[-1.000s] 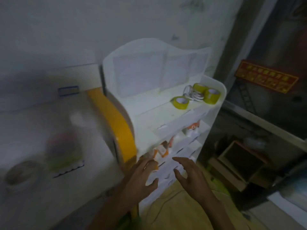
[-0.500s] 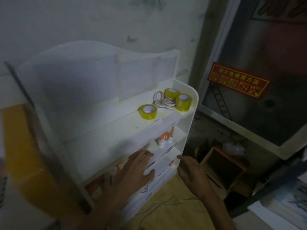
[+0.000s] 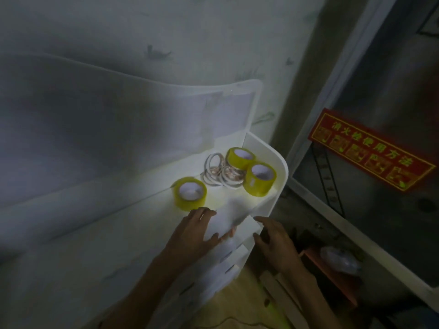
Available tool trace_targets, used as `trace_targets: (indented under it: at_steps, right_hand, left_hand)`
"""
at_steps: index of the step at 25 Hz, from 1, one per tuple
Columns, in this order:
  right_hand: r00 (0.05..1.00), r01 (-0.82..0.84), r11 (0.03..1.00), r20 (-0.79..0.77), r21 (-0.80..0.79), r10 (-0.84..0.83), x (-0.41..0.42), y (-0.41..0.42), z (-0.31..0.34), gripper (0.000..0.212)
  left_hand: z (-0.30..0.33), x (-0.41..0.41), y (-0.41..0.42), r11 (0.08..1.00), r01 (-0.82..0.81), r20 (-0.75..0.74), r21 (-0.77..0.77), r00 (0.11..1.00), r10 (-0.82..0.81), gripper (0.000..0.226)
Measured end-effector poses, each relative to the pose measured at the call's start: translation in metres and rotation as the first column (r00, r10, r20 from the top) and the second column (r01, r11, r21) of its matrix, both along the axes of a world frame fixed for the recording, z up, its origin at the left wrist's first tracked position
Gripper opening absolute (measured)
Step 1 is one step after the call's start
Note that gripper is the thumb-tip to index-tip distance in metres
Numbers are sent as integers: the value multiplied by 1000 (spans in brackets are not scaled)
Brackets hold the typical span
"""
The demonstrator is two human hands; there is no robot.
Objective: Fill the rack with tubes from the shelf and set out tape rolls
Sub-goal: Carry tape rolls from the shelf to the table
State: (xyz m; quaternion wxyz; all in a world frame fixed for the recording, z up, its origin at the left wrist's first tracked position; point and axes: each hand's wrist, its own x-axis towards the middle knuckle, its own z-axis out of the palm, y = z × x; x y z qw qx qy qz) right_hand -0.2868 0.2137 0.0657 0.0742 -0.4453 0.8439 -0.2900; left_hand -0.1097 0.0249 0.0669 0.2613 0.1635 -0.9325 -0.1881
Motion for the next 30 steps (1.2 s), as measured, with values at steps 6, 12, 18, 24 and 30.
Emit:
trace_targets:
  at_steps: [6, 12, 18, 24, 30]
  right_hand:
    - [991, -127, 990, -53, -55, 124, -65, -72, -11, 40]
    - [981, -154, 983, -138, -99, 139, -102, -144, -54, 47]
    - [933, -216, 970, -317, -114, 171, -118, -186, -64, 44]
    - [960, -220, 958, -214, -184, 179, -128, -188, -73, 34]
    - [970, -183, 956, -202, -229, 137, -126, -187, -69, 27]
  left_hand:
    - [-12, -47, -47, 994, -107, -1, -26, 994, 107, 50]
    - [-10, -84, -68, 963, -267, -17, -27, 964, 267, 49]
    - [-1, -114, -76, 924, -380, 140, -44, 913, 382, 51]
    - [2, -124, -88, 921, -388, 227, -32, 895, 385, 57]
    - [-2, -120, -103, 948, -318, 259, -19, 914, 312, 60]
